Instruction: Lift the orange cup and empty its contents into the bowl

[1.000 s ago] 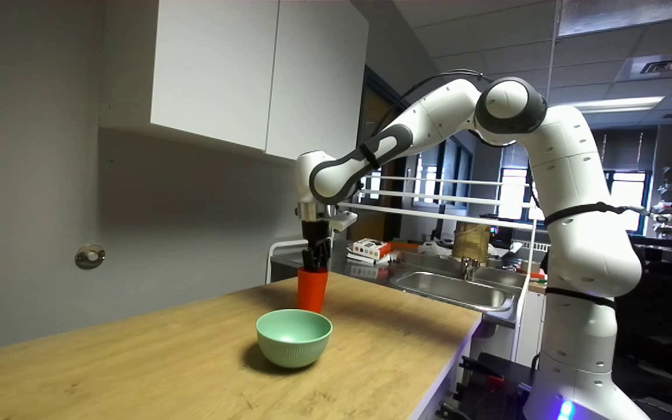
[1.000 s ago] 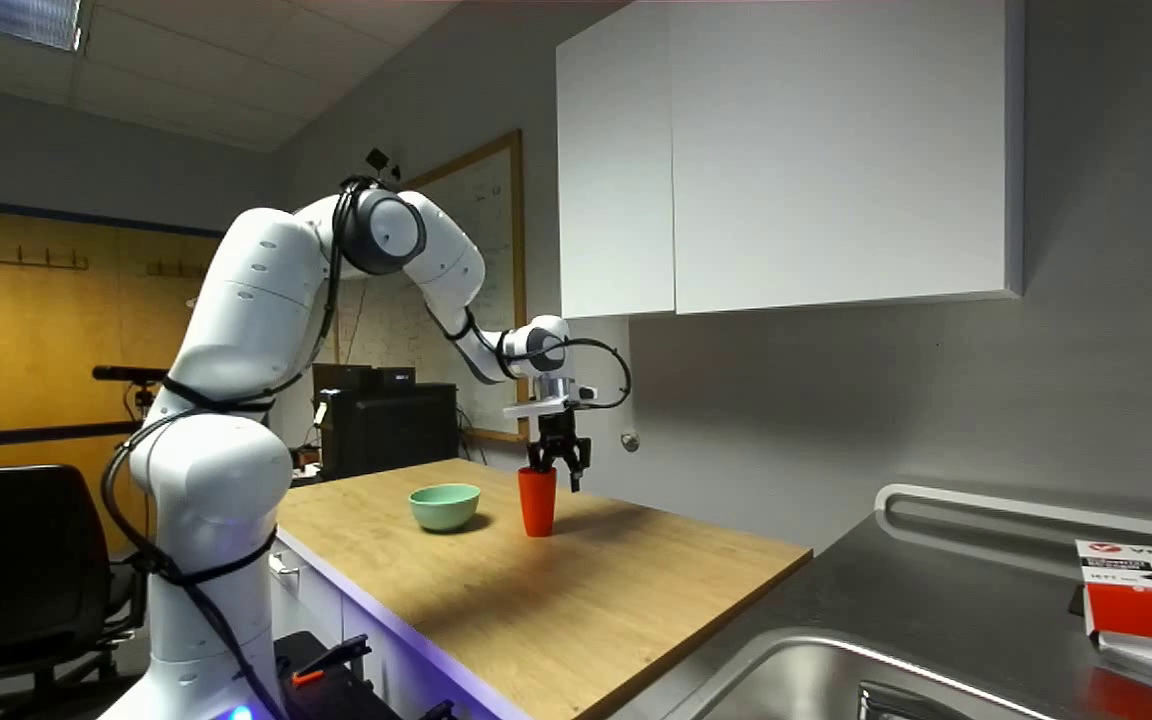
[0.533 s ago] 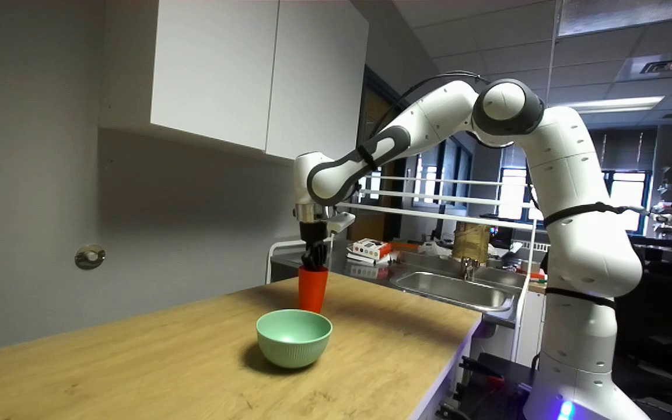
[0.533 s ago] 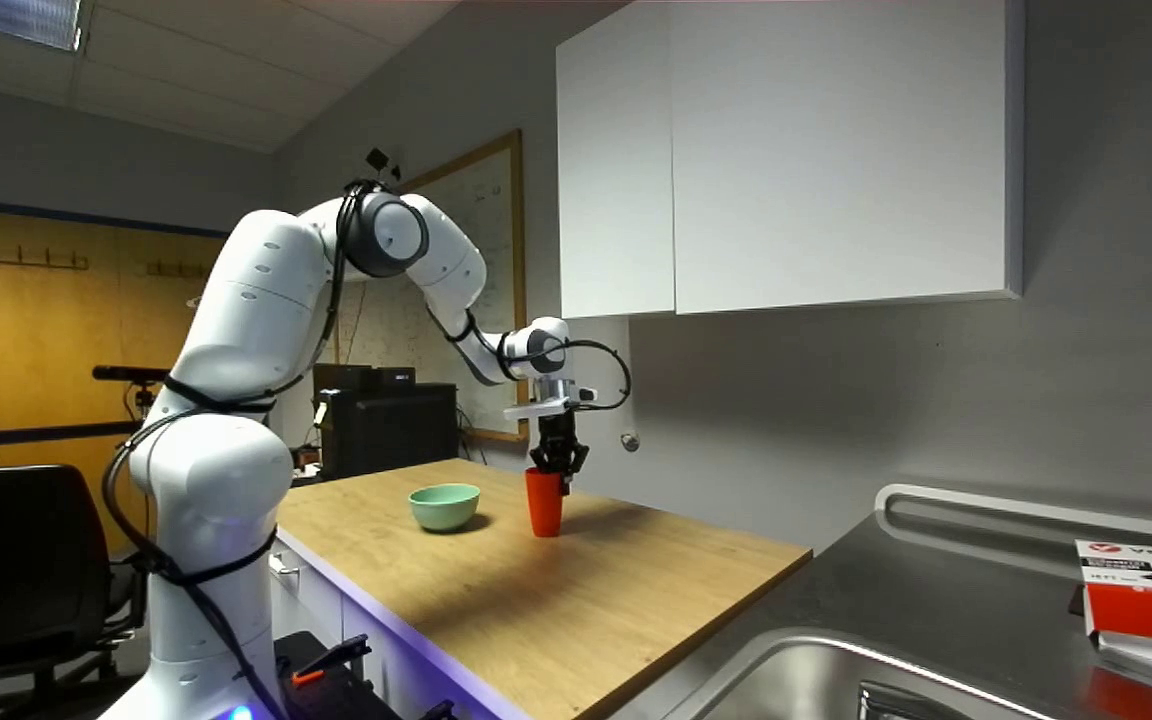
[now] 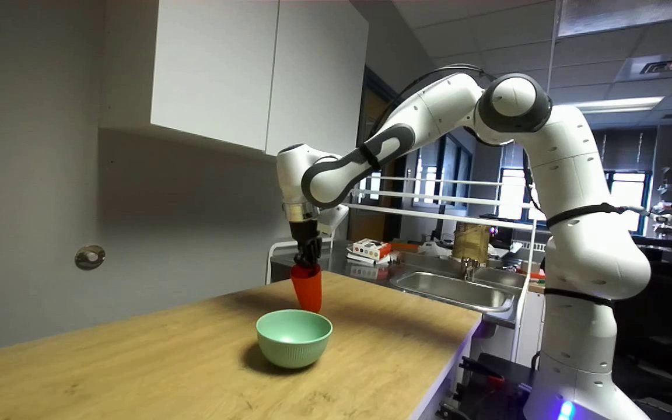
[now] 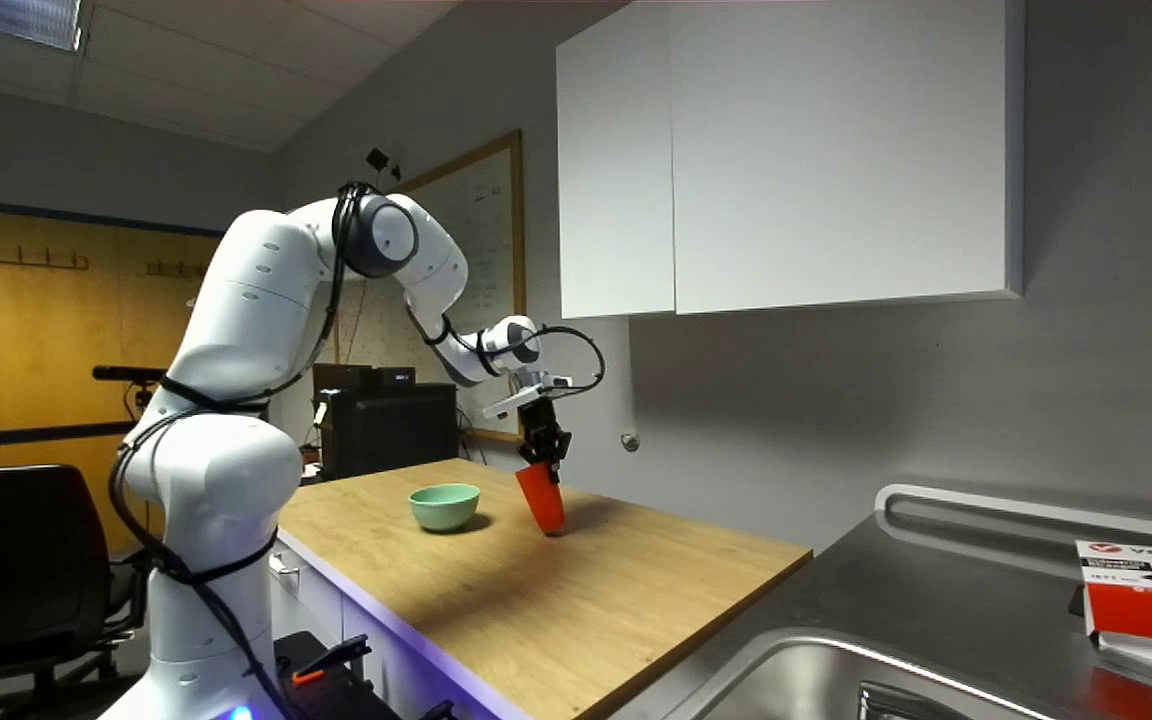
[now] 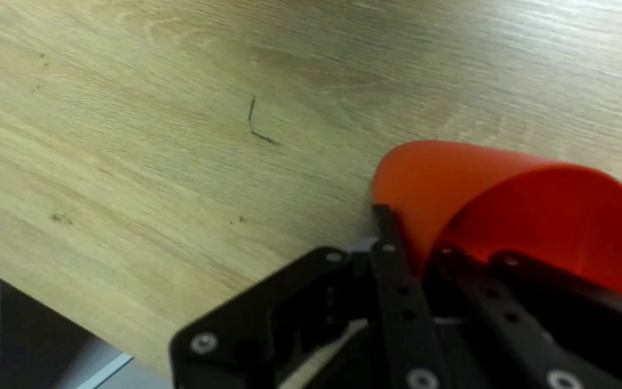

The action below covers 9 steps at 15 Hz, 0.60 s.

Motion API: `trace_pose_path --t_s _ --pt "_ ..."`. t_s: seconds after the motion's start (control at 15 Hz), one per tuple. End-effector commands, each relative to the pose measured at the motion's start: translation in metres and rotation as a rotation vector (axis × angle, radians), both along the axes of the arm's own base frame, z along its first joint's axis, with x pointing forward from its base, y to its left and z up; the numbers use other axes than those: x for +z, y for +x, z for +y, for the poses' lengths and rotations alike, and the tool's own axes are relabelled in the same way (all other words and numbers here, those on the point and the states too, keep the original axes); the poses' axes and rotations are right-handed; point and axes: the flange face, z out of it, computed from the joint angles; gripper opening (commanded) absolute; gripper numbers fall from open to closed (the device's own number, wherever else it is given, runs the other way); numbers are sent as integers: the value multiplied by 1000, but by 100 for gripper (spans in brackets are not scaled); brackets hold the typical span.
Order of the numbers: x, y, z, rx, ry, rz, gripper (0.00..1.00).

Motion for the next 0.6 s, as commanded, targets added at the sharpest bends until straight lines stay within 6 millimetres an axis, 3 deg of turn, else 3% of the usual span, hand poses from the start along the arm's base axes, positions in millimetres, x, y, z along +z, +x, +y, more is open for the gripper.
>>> trace_pose_path --t_s 0.0,0.53 --pt "8 -12 34 -25 -141 -41 1" --pt "2 -65 116 52 -398 -62 1"
